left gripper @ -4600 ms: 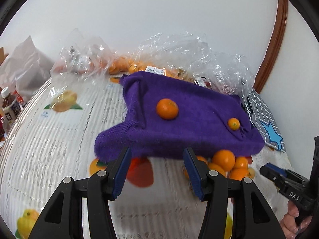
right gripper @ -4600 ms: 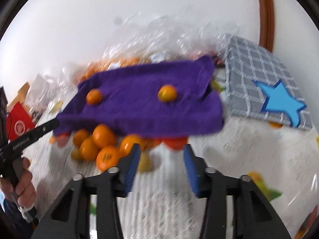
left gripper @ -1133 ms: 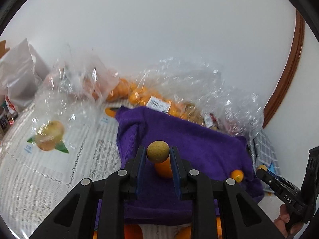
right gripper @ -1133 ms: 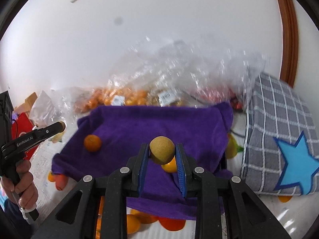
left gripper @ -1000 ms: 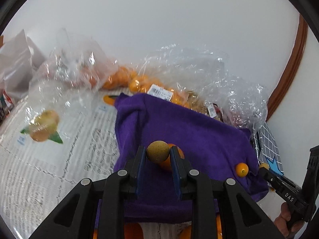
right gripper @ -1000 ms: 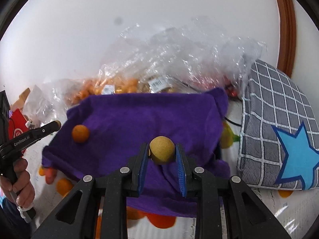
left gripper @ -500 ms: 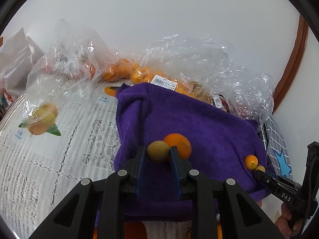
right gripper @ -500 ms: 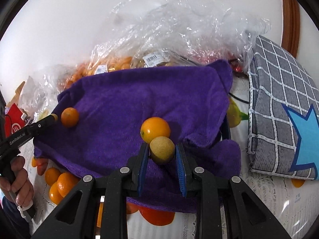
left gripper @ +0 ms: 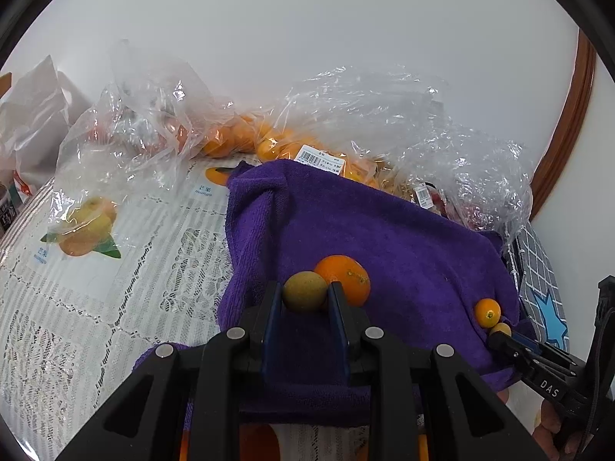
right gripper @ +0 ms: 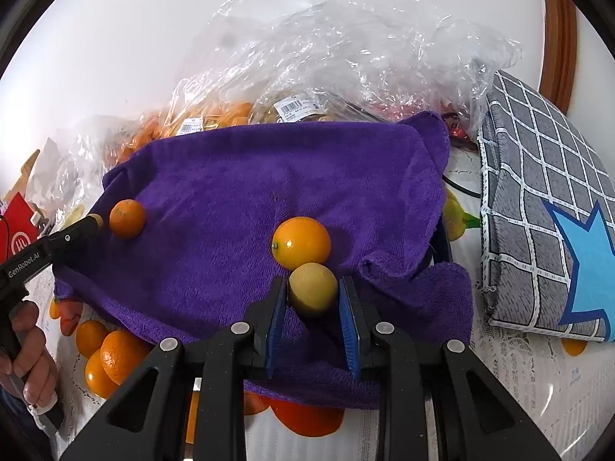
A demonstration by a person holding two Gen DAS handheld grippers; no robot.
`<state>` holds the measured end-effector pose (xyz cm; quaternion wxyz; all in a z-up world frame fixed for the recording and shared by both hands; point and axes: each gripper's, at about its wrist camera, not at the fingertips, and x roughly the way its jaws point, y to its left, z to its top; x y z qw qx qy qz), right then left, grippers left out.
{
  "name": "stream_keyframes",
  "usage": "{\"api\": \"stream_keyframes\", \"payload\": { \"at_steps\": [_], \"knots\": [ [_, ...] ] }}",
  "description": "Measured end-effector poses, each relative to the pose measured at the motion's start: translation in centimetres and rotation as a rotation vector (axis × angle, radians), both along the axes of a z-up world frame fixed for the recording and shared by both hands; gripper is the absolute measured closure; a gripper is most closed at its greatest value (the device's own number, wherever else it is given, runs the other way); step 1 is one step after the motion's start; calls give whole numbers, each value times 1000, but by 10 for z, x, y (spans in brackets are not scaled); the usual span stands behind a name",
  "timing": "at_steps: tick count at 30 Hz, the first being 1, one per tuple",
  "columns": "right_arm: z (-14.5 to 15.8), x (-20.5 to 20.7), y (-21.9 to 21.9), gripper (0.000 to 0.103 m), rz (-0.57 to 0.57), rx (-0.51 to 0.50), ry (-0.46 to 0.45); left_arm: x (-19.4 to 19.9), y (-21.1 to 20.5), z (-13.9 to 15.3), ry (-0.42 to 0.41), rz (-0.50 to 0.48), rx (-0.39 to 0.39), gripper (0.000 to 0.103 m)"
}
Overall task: Organize fruits
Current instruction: 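Lower both yellow fruits onto the towel beside the oranges and open both tools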
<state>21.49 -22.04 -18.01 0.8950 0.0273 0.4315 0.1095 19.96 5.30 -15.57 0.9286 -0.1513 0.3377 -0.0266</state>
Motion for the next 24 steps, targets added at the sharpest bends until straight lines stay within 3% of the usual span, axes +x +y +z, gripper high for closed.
{"api": "stream_keyframes", "payload": {
  "at_steps": [3, 6, 11, 14, 21, 24],
  "knots": [
    [4, -3, 0, 57, -7, 5, -19, 0, 0, 0, -2, 1, -10, 79],
    [11, -9, 3, 49, -8, -1, -65, -1, 2, 0, -5, 1, -20, 78],
    [19, -18, 6, 48, -2, 22, -108, -3, 3, 1, -10, 1, -18, 75],
    [23, -25, 10, 48, 1, 19, -132, -6, 4, 2, -25, 2, -23, 66],
    [31, -45, 1, 48, -63, 81, -185, -18, 10, 8, -66, 28, -31, 65],
    [33, -51, -5, 48, -109, 76, -157, -25, 15, 9, -71, 41, -46, 65]
  ]
}}
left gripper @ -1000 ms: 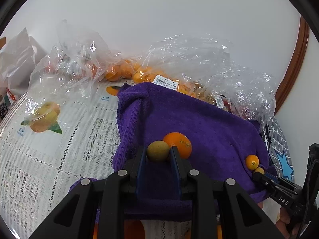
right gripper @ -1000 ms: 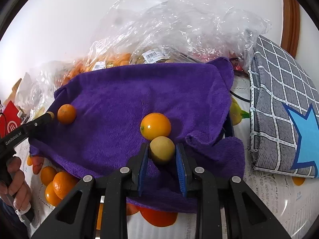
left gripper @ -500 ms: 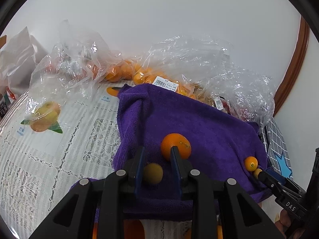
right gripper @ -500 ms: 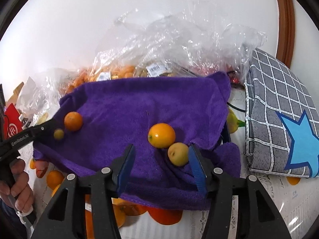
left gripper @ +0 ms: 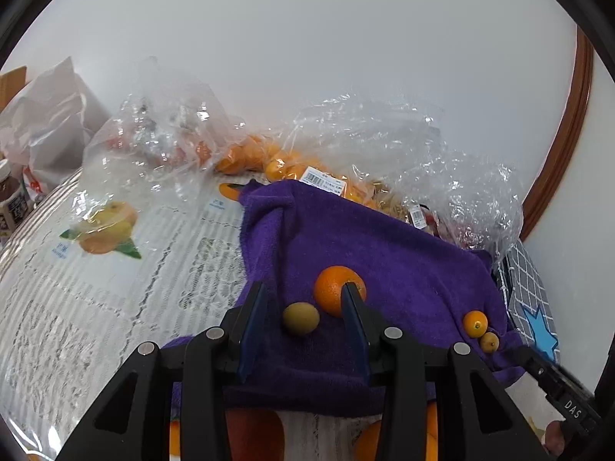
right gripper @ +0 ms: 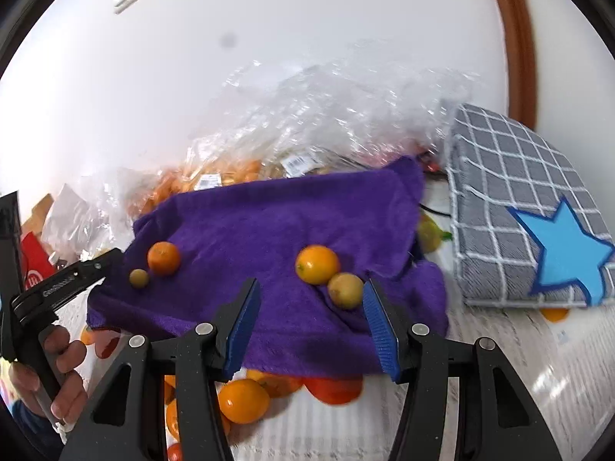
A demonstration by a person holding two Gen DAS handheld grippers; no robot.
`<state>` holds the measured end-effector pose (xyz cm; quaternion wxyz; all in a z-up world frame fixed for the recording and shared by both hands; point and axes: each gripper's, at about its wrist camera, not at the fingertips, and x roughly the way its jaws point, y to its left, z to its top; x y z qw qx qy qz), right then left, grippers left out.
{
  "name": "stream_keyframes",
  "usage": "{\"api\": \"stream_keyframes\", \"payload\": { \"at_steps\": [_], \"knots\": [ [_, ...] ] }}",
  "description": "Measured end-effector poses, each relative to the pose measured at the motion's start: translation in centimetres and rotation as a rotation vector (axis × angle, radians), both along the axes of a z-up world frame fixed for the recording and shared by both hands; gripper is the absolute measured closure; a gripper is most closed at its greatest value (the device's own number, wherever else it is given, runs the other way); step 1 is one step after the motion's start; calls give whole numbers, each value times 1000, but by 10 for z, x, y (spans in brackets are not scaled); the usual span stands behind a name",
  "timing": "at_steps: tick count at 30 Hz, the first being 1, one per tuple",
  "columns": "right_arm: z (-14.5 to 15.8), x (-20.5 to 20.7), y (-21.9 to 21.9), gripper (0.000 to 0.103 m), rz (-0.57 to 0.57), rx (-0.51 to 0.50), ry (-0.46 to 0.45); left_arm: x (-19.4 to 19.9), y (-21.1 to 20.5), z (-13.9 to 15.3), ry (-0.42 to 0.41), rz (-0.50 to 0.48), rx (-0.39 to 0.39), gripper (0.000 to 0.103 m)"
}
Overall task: Organize fruits
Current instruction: 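Lower both yellow fruits onto the towel beside the oranges and open both tools, then grasp a large tangerine with the right tool while the left tool grasps an orange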
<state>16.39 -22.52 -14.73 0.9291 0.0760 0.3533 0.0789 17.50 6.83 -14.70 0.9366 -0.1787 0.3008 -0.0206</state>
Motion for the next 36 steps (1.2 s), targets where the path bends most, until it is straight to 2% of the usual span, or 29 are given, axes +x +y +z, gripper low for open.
{"api": "stream_keyframes", "payload": {
  "at_steps": [3, 5, 7, 9, 16, 20, 28, 32, 36],
  "knots": [
    [-1, -8, -4, 48, -18, 15, 55, -9, 4, 0, 2, -28, -30, 66],
    [-2, -16, -3, 48, -4, 25, 65, -15, 2, 1, 4, -27, -9, 66],
    [-4, -26, 3, 49, 27, 11, 80, -21, 1, 2, -1, -35, 23, 65],
    [-7, -36, 13, 54, 69, -7, 92, -24, 0, 3, 4, -46, 38, 65],
    [-12, -64, 35, 57, 171, -17, 112, -36, 8, 1, 29, -65, 30, 62],
    [-14, -66, 46, 57, 225, 26, 146, -42, 13, 2, 26, -64, 20, 60],
    [-28, -59, 74, 52, 227, -74, 168, -43, 18, 0, 52, -82, -16, 59],
    [-39, -53, 79, 53, 236, -79, 204, -45, 13, 0, 55, -128, -27, 59],
    [-37, -55, 80, 60, 222, -100, 167, -51, 3, 2, 38, -234, -58, 59]
  ]
}}
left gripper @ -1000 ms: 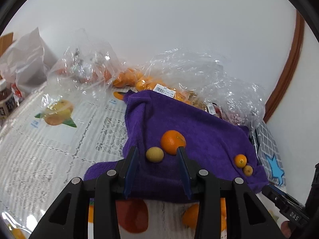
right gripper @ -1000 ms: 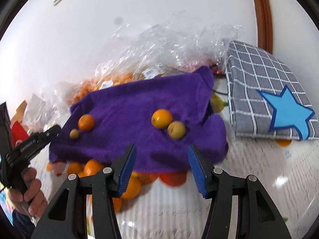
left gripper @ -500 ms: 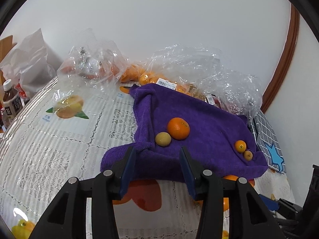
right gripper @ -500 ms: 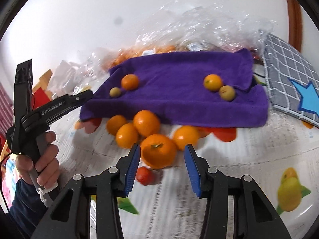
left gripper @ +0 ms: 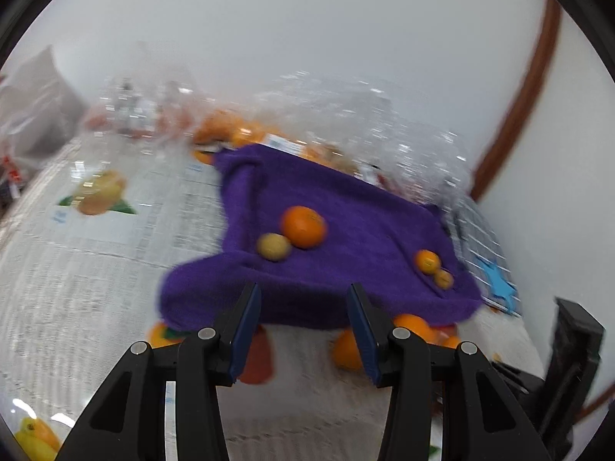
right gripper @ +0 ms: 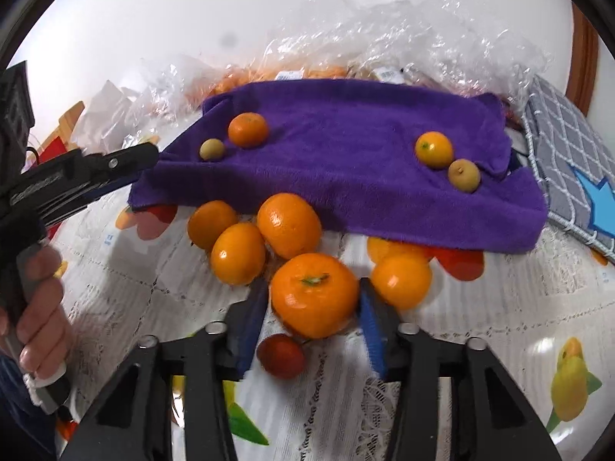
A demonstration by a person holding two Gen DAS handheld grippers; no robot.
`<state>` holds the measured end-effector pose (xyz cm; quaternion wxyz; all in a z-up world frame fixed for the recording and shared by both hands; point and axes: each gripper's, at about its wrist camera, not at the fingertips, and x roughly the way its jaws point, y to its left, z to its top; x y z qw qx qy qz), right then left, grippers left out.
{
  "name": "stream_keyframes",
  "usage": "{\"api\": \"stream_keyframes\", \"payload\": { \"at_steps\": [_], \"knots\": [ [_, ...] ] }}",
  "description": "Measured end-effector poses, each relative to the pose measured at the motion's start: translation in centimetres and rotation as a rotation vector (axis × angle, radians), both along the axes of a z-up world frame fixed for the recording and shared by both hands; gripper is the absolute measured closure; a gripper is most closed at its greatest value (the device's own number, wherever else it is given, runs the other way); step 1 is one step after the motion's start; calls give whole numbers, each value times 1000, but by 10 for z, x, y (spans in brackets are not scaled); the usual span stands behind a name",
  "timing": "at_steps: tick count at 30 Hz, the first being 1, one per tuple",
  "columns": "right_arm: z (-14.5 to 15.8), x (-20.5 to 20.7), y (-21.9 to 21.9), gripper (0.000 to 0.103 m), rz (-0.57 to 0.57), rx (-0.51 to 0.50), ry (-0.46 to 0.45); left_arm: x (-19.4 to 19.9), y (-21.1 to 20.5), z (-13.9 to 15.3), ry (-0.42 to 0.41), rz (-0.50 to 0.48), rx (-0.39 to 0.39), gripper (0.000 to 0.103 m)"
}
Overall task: Organize fruits
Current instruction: 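Grasp a large tangerine with the right tool while the left tool grasps an orange, then carry both held fruits over the purple towel and lower them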
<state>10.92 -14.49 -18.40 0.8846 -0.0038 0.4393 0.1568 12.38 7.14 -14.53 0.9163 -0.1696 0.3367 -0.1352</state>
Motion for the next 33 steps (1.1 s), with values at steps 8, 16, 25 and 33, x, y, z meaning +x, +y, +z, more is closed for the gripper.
{"api": "stream_keyframes", "payload": {
  "at_steps": [8, 16, 25, 33],
  "knots": [
    [16, -13, -26, 61, -26, 51, -71, -1, -29, -8, 41, -118, 23, 59],
    [20, -27, -58, 60, -74, 68, -137, 12, -38, -24, 128, -146, 7, 62],
    [18, -27, -62, 60, -81, 99, -141, 18, -47, -30, 156, -165, 17, 72],
    [18, -26, -66, 60, -96, 118, -140, 5, -38, -13, 48, -71, 59, 72]
  ]
}}
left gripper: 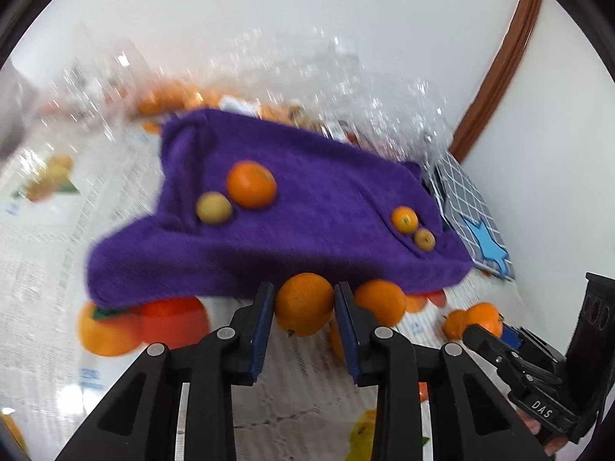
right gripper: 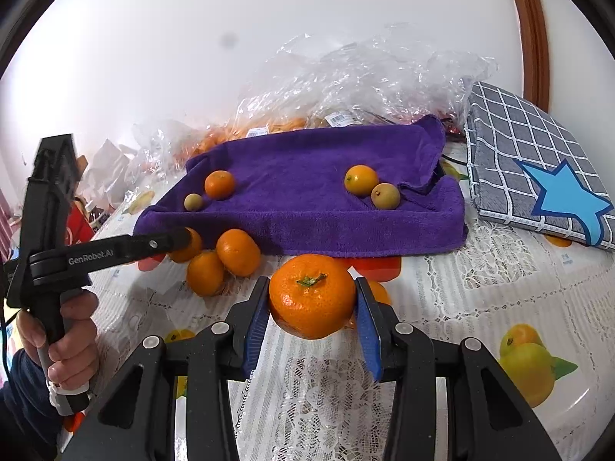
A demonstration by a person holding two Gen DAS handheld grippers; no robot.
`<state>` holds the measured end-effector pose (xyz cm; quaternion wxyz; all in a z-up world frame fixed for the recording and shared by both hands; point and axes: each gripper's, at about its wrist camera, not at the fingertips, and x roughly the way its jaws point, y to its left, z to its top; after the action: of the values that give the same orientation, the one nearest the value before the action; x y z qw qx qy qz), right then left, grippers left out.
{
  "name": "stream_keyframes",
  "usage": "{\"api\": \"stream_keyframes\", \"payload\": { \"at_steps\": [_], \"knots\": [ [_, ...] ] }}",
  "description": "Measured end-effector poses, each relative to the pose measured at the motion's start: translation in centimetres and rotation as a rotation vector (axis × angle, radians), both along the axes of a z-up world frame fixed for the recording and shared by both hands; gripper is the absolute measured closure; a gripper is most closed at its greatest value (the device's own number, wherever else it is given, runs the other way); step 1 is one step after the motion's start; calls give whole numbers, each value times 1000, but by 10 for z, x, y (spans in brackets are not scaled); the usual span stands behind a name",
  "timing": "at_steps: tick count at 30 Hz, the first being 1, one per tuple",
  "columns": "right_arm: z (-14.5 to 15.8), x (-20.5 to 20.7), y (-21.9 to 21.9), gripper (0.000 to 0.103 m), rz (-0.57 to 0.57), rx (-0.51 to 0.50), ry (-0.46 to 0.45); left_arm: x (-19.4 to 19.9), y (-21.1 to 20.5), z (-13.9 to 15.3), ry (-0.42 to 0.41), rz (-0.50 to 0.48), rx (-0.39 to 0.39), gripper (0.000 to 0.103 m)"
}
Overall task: Organize fruits
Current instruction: 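Carry both held fruits over the purple towel and lower them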
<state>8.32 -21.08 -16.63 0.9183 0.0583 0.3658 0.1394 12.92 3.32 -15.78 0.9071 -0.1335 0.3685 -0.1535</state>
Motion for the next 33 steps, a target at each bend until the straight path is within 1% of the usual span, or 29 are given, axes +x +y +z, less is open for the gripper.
{"api": "stream_keyframes", "payload": {
  "at_steps": [3, 6, 12, 17, 23, 33],
  "knots": [
    [3, 2, -1, 60, -22, -4, 5, -4, 6, 6, -22, 20, 0, 72],
    [9, 4, 0, 60, -30, -7, 2, -6, 11, 12, -32, 28, -24, 72],
    [29, 11, 5, 60, -24, -33, -23, -6, 22, 29, -45, 86, -29, 72],
    [47, 22, 7, 60, -22, -46, -52, -7, 30, 49, -80, 125, -41, 72],
    [67, 43, 8, 60, -22, -57, -86, -2, 36, 72, -119, 162, -46, 72],
    [78, 73, -3, 60, -31, -63, -113, 22, 50, 88, -120, 210, -57, 72]
  ]
}}
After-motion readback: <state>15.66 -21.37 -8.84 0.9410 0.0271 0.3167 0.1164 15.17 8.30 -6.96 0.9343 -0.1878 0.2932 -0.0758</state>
